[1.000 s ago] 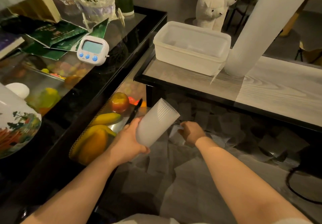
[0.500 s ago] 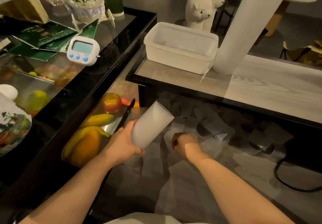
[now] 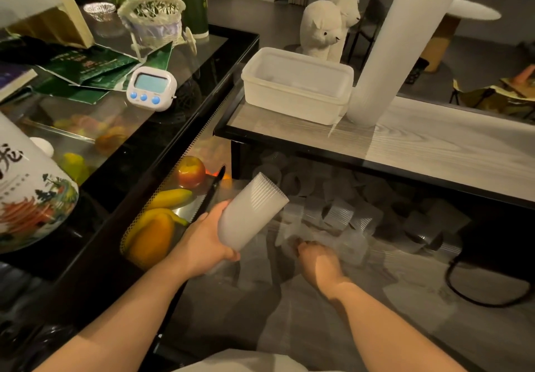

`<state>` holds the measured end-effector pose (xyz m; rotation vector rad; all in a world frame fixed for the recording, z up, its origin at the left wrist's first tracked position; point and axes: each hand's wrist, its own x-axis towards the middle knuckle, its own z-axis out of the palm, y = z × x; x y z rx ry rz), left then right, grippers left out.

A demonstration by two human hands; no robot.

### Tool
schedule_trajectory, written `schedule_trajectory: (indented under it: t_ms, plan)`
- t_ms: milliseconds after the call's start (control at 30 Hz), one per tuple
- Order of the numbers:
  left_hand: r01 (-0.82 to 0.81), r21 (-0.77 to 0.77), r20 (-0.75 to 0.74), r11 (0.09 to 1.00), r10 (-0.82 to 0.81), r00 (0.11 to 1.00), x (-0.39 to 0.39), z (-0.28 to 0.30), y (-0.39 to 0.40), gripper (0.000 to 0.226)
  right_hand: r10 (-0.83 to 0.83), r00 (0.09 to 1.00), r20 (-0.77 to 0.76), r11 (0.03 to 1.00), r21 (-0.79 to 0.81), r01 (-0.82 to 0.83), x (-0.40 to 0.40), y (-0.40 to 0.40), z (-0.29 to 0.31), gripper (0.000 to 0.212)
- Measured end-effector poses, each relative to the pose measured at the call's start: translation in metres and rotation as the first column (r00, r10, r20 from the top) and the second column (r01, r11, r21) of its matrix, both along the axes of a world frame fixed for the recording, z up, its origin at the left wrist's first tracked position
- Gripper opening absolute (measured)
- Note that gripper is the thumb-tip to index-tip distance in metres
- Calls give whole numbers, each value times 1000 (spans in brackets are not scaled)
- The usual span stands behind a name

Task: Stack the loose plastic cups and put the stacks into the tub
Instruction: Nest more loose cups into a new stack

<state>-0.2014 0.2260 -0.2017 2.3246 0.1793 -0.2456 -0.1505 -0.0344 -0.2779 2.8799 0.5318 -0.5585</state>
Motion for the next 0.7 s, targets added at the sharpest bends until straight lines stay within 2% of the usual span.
schedule_trajectory:
  t_ms: [167, 267, 367, 433, 533, 600, 633, 700]
  plan:
    - [23, 31, -10, 999, -23, 1000, -6, -1, -2, 109, -129, 992, 4, 976, 177, 126, -12, -2, -1, 29]
    - [36, 37, -16, 999, -36, 999, -8, -2, -2, 109, -317, 940, -123, 861, 378, 340, -14, -5, 0, 21]
    - [45, 39, -21, 998, -45, 999, -6, -2, -5, 108, -454, 865, -216, 656, 576, 488, -15, -6, 9, 7]
    - [51, 47, -22, 998, -50, 999, -5, -2, -6, 109, -518, 814, -264, 467, 710, 527, -16, -7, 25, 12]
    - [66, 58, -36, 996, -64, 997, -4, -2, -9, 112, -573, 774, -269, 92, 918, 387, -16, -14, 63, 18]
    - [85, 63, -48, 994, -82, 995, -2, -1, -11, 114, -559, 758, -336, -142, 940, 312, -15, -19, 92, 10]
    - [94, 62, -53, 994, -91, 994, -2, 0, -14, 114, -534, 765, -360, -221, 933, 284, -15, -21, 104, 9]
    - [113, 62, -61, 992, -109, 992, -1, 3, -19, 114, -480, 795, -372, -292, 922, 255, -14, -23, 125, 16]
